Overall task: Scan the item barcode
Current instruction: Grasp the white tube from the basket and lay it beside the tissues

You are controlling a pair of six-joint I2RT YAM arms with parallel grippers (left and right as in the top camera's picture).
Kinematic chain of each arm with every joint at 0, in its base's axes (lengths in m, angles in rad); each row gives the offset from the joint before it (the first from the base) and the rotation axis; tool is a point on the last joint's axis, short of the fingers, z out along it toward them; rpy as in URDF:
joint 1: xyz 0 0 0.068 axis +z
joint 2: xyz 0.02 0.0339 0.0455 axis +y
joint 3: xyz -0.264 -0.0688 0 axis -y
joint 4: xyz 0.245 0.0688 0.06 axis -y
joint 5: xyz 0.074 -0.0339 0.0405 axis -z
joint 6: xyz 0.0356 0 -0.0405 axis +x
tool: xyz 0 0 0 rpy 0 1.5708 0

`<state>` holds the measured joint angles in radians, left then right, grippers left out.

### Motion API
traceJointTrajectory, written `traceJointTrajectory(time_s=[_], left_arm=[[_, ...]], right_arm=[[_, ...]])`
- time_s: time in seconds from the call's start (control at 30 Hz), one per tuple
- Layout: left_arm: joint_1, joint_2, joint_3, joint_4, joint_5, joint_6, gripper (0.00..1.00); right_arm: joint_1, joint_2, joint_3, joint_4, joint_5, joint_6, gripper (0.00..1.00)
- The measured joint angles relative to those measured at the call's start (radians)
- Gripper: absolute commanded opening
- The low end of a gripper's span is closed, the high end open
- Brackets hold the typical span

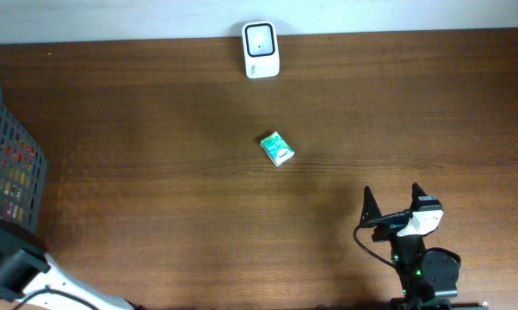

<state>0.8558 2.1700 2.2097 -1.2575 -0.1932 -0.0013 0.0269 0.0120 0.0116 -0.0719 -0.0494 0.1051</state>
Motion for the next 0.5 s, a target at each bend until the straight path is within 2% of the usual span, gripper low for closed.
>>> traceJointTrajectory(time_s=[0.1, 0.2, 0.27, 0.3, 0.4, 0.5], left_arm=[[0.0, 0.1, -0.003, 0.003, 0.011, 0.084, 0.97], [0.0, 0.165, -0.003, 0.047, 0.011, 0.182, 0.93], [0.0, 0.203, -0.003, 0.067, 0.009, 0.207, 0.84], [0.0, 0.227, -0.003, 0.074, -0.002, 0.217, 0.71], [0.009, 0.254, -0.003, 0.076, -0.044, 0.232, 0.47], [0.029, 0.259, -0.003, 0.076, -0.049, 0.229, 0.17]], right_arm=[[0.0, 0.0, 0.0, 0.0, 0.0, 0.001, 0.99], [0.0, 0.0, 0.0, 0.0, 0.0, 0.001, 0.99], [0.0, 0.0, 0.0, 0.0, 0.0, 0.0, 0.99], [0.0, 0.0, 0.0, 0.0, 0.0, 0.0, 0.99], [0.0, 0.0, 0.0, 0.0, 0.0, 0.001, 0.99], [0.0, 0.0, 0.0, 0.0, 0.0, 0.0, 0.99]])
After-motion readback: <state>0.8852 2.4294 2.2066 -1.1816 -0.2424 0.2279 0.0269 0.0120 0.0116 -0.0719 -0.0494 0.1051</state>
